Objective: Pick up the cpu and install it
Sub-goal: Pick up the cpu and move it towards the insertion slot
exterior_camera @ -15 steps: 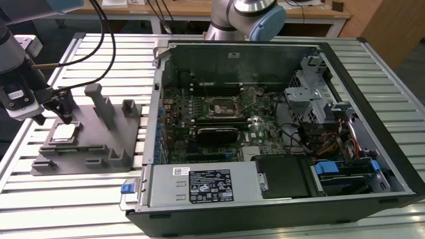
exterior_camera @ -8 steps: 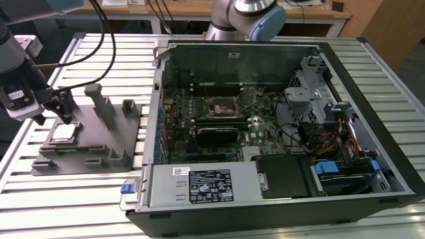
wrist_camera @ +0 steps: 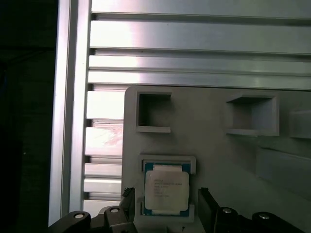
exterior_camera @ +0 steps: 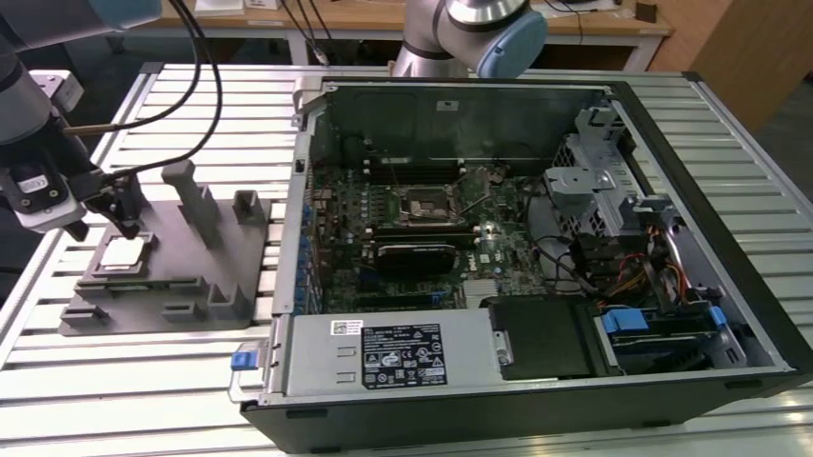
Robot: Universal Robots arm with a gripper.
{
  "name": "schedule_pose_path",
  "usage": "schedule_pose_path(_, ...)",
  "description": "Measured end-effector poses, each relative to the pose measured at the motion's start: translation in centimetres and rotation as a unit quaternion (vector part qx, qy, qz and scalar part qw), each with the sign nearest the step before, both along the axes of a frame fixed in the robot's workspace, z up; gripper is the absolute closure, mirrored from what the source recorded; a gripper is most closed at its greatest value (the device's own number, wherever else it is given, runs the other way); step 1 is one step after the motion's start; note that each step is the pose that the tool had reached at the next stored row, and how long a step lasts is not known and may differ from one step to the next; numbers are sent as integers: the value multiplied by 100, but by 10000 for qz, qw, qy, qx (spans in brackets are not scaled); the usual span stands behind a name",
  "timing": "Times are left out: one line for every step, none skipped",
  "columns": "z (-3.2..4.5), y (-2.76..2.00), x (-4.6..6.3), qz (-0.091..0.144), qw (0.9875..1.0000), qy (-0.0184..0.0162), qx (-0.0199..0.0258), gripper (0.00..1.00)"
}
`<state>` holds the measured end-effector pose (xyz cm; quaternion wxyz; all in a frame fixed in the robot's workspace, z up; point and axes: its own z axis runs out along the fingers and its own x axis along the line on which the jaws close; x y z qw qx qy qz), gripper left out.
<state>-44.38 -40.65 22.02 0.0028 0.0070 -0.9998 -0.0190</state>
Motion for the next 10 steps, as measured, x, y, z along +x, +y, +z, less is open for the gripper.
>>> schedule_pose_path(-8,0,0,0,10000,0,0,37)
schedule_pose_path(-16,0,0,0,10000,1,0,37)
schedule_pose_path(-22,0,0,0,10000,1,0,37)
schedule_pose_path(-27,0,-1,0,10000,1,-1,37)
schedule_pose_path(-33,0,0,0,10000,1,-1,37)
schedule_pose_path(-39,0,0,-1,10000,1,-1,37)
schedule_pose_path(-45,0,0,-2,10000,1,-1,37)
schedule_pose_path(-50,0,0,-3,10000,1,-1,37)
schedule_pose_path(-55,0,0,-3,10000,1,-1,37)
schedule_pose_path(-62,0,0,-3,10000,0,-1,37)
